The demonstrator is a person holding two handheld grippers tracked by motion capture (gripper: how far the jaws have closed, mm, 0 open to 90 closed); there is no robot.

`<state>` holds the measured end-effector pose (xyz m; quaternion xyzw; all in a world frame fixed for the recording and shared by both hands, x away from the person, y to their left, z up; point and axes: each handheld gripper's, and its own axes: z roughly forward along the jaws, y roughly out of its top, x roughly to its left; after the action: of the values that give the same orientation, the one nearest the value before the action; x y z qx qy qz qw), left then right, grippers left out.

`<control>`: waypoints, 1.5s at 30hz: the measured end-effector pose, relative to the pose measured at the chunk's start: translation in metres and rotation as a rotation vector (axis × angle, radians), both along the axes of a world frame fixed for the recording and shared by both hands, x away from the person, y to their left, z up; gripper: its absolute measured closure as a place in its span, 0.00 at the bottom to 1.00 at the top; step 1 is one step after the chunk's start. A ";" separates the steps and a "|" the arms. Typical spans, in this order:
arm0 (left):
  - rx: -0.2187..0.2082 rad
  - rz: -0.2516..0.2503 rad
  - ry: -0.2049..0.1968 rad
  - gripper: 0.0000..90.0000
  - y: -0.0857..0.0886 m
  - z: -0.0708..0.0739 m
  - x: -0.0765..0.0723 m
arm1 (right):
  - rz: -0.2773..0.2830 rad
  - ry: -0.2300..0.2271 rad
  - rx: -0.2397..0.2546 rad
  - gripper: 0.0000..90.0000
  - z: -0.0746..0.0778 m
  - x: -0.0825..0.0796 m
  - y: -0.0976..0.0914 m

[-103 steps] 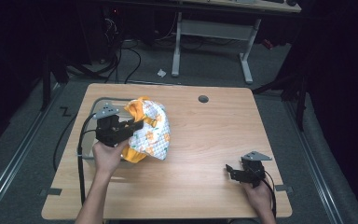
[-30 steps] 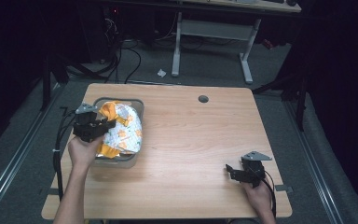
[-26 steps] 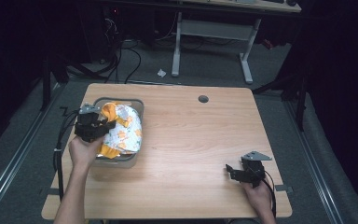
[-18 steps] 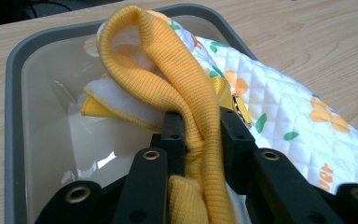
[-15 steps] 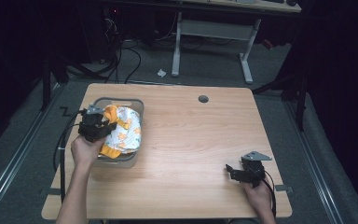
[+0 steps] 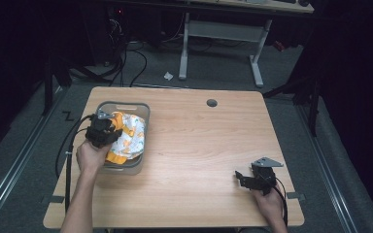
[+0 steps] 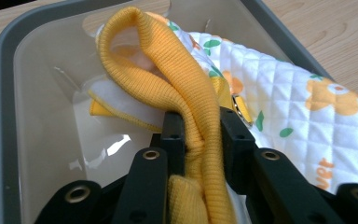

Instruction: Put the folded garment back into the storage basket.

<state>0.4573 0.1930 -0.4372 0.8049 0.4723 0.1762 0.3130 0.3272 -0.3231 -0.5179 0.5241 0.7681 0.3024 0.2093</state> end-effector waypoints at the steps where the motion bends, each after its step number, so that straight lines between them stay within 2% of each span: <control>1: 0.006 -0.001 -0.001 0.83 -0.001 -0.001 0.000 | 0.000 0.000 0.000 0.26 0.000 0.000 0.000; 9: 0.040 0.004 0.026 0.82 -0.006 -0.008 0.006 | 0.000 0.000 0.000 0.26 0.000 0.000 0.000; 13: 0.030 0.018 0.046 0.82 -0.004 -0.009 0.008 | 0.000 0.000 0.000 0.26 0.000 0.000 0.000; 17: 0.037 0.027 0.051 0.81 -0.005 -0.009 0.009 | 0.000 0.000 0.000 0.26 0.000 0.000 0.000; 19: 0.035 0.046 0.057 0.79 -0.005 -0.009 0.009 | 0.000 0.000 0.000 0.26 0.000 0.000 0.000; 23: 0.029 0.081 0.074 0.65 -0.004 -0.009 0.009 | 0.000 0.000 0.000 0.26 0.000 0.000 0.000; 30: -0.001 0.121 0.030 0.52 0.000 0.000 0.005 | 0.000 0.000 0.000 0.26 0.000 0.000 0.000; 34: -0.039 0.137 -0.028 0.46 0.000 0.009 0.001 | 0.000 0.000 0.000 0.26 0.000 0.000 0.000; 36: -0.056 0.132 -0.044 0.45 -0.001 0.012 -0.002 | 0.001 0.000 0.000 0.26 0.000 0.000 0.000; 40: -0.049 0.102 -0.076 0.44 -0.009 0.019 -0.010 | -0.001 0.000 0.001 0.26 0.000 0.000 0.000; 45: -0.071 0.064 -0.111 0.43 -0.018 0.030 -0.019 | -0.001 0.000 0.001 0.26 0.000 0.000 0.000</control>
<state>0.4387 0.1752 -0.4075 0.7668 0.4856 0.2135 0.3613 0.3273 -0.3231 -0.5179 0.5245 0.7679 0.3026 0.2091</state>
